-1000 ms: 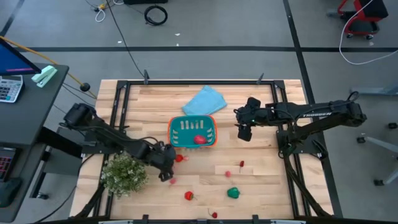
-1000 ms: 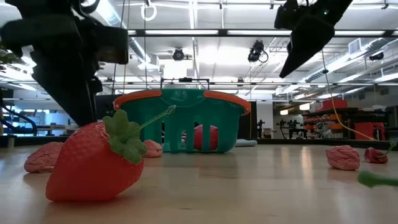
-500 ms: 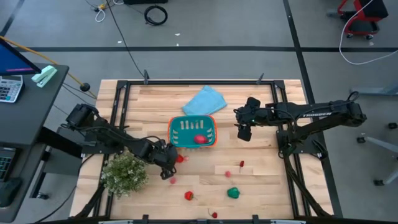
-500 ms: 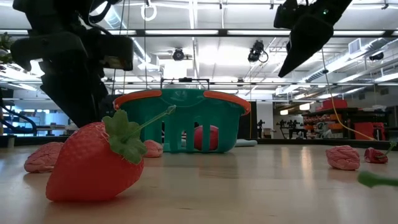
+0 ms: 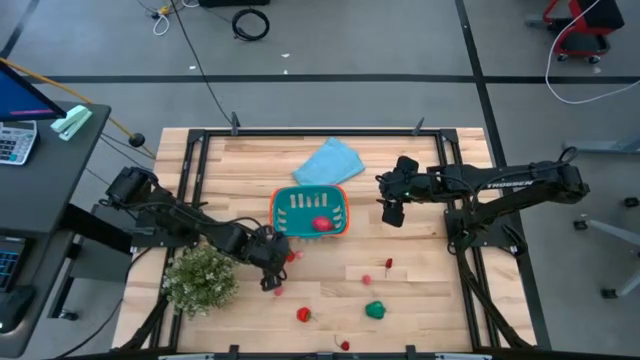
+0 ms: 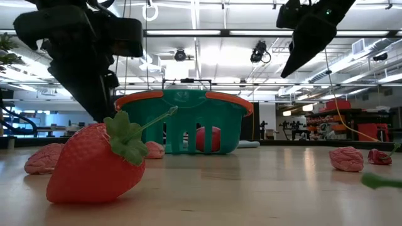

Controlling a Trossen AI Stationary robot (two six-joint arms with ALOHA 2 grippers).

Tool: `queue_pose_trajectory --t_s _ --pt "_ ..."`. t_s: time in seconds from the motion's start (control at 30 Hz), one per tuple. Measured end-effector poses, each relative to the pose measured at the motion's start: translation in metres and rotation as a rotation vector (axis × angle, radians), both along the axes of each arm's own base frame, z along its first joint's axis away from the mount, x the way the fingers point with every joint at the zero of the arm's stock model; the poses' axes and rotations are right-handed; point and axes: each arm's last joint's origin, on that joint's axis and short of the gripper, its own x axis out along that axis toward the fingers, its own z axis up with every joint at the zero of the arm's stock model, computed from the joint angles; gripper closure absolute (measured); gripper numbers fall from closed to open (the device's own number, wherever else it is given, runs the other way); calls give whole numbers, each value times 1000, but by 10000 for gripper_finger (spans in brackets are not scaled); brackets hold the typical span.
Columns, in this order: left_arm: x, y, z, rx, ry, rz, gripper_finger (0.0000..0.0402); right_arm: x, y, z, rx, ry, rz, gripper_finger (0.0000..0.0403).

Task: Pick and placing Produce into tupperware
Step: Put the pink peach into the bin

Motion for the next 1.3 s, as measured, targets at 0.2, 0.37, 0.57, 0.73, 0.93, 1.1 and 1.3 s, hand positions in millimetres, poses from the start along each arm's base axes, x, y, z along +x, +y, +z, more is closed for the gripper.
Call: queue_pose_trajectory --t_s 0.2,0.37,0.57,0.73,0.93,1.1,1.3 --pt "-4 -7 -1 -34 11 6 294 0 0 0 0 0 0 133" --pt "-4 -7 -3 -29 22 7 294 0 0 0 0 0 0 133" --pt "-1 -9 -23 5 93 7 294 0 0 0 0 0 0 133" --pt "1 -10 -27 9 99 7 294 0 0 0 0 0 0 133" --pt "1 -9 -28 10 98 6 299 0 0 0 0 -2 0 133" --pt "1 -9 -28 12 96 2 352 0 0 0 0 -2 0 133" --pt "13 -15 -19 5 -63 -82 388 0 0 0 0 -3 0 133"
